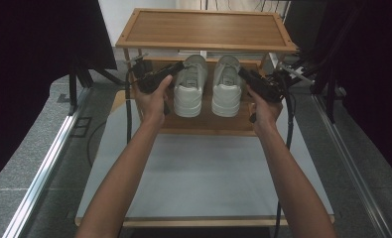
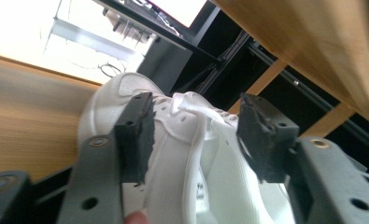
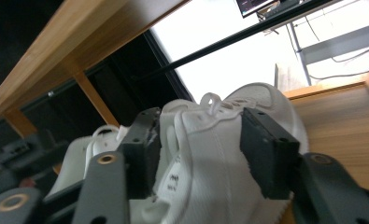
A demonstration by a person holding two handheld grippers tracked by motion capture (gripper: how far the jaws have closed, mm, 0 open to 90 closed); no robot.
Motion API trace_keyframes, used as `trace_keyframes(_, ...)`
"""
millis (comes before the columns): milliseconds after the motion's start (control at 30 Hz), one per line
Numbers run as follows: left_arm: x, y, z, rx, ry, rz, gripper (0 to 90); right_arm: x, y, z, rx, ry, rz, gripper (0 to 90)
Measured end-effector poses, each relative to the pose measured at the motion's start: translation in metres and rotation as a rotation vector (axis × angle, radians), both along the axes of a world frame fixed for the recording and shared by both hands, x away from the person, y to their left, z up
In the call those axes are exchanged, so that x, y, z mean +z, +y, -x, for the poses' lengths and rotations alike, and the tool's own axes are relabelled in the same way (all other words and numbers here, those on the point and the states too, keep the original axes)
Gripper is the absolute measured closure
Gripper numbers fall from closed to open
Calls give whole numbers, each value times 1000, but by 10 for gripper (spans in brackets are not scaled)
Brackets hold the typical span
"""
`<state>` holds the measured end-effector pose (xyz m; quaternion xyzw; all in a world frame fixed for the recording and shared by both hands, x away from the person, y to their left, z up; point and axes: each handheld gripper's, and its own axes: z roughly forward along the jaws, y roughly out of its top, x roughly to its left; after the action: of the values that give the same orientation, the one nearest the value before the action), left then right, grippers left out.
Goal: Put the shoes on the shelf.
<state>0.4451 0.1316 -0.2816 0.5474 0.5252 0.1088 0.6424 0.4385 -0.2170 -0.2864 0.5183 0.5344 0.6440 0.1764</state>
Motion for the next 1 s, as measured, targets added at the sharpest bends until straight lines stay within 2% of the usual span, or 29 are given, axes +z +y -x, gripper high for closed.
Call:
trace_keyframes(67, 0, 10, 11, -8, -20, -28, 547, 0, -5, 7, 9, -8, 29, 553)
trace_keyframes(133, -2, 18, 19, -24, -21, -49, 628, 0, -11, 14, 22, -5, 54, 613)
trace_keyframes(200, -6, 27, 28, -36, -14, -68, 687, 0, -15, 20, 32, 1, 67, 675)
trace_keyframes(267, -10, 35, 35, -55, 0, -80, 738, -1, -20, 28, 48, 5, 103, 750)
trace_keyframes(367, -15, 39, 45, -78, 10, -123, 806, -3, -22, 38, 56, -3, 193, 812)
trace_keyframes(467, -22, 36, 57, -111, 13, -197, 865, -8, -20, 46, 69, 2, 260, 860)
trace_keyframes(500, -24, 33, 61, -124, 12, -230, 874, -9, -19, 48, 74, 5, 276, 871)
trace_keyframes(567, -26, 29, 66, -145, 13, -259, 885, -12, -17, 51, 82, 10, 300, 888)
trace_keyframes(667, -32, 22, 69, -205, 37, -267, 885, -16, -14, 53, 96, 24, 337, 891)
trace_keyframes(733, -35, 16, 69, -228, 40, -277, 883, -18, -12, 53, 101, 35, 352, 891)
trace_keyframes(833, -37, 7, 68, -235, 38, -300, 882, -23, -11, 49, 105, 53, 353, 890)
trace_keyframes(1000, -36, 0, 65, -251, 31, -300, 875, -28, -11, 44, 111, 65, 344, 880)
